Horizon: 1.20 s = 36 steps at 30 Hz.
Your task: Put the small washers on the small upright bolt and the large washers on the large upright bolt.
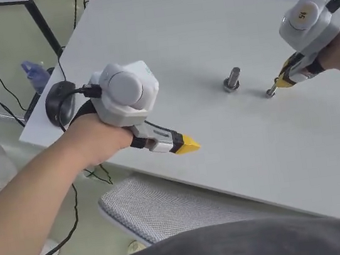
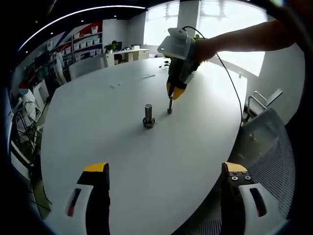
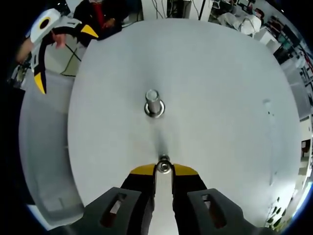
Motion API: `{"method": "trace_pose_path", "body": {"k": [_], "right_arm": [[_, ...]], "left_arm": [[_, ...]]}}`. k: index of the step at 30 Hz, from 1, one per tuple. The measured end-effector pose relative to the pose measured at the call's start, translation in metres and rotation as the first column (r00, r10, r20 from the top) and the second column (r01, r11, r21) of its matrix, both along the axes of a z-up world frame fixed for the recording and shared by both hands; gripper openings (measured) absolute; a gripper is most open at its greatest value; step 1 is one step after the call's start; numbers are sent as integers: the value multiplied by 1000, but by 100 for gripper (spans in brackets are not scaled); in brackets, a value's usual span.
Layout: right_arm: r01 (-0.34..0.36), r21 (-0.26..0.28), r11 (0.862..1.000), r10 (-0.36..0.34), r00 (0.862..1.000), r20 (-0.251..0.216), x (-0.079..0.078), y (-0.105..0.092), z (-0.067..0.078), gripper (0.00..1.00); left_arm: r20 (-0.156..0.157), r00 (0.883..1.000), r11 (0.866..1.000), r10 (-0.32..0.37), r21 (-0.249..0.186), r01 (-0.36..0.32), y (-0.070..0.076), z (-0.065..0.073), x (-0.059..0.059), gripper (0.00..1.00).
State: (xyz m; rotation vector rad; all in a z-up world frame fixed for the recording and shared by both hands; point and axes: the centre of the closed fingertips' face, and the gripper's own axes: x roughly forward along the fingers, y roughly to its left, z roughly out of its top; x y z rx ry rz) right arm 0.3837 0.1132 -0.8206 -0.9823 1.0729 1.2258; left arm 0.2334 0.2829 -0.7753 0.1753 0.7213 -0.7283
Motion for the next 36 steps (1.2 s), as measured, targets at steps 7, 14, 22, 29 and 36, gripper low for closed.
{"method": "trace_pose_path", "body": {"k": [7, 14, 22, 29, 36], "right_arm": [[-7, -7, 1000, 7, 1000, 0, 1, -1, -7, 12], [-11, -16, 1000, 11, 1000, 3, 3, -2, -13, 12], [-29, -28, 999, 29, 1000, 3, -1, 1, -21, 12], [-42, -38, 998, 43, 999, 9, -1, 1, -28, 12], [-46, -43, 998, 46, 999, 8, -6, 2, -33, 12]], "left_arm": [[-4, 1000, 1000, -2, 3, 2, 0, 1, 1, 94], [1, 1000, 1000, -1, 1, 1, 1, 3, 4, 93], [-12, 1000, 1000, -3, 3, 3, 1, -1, 2, 92], [-19, 1000, 1000, -2, 5, 2, 3, -3, 2, 91], [-25, 1000, 1000, -2, 6, 2, 4, -4, 1, 90]]}}
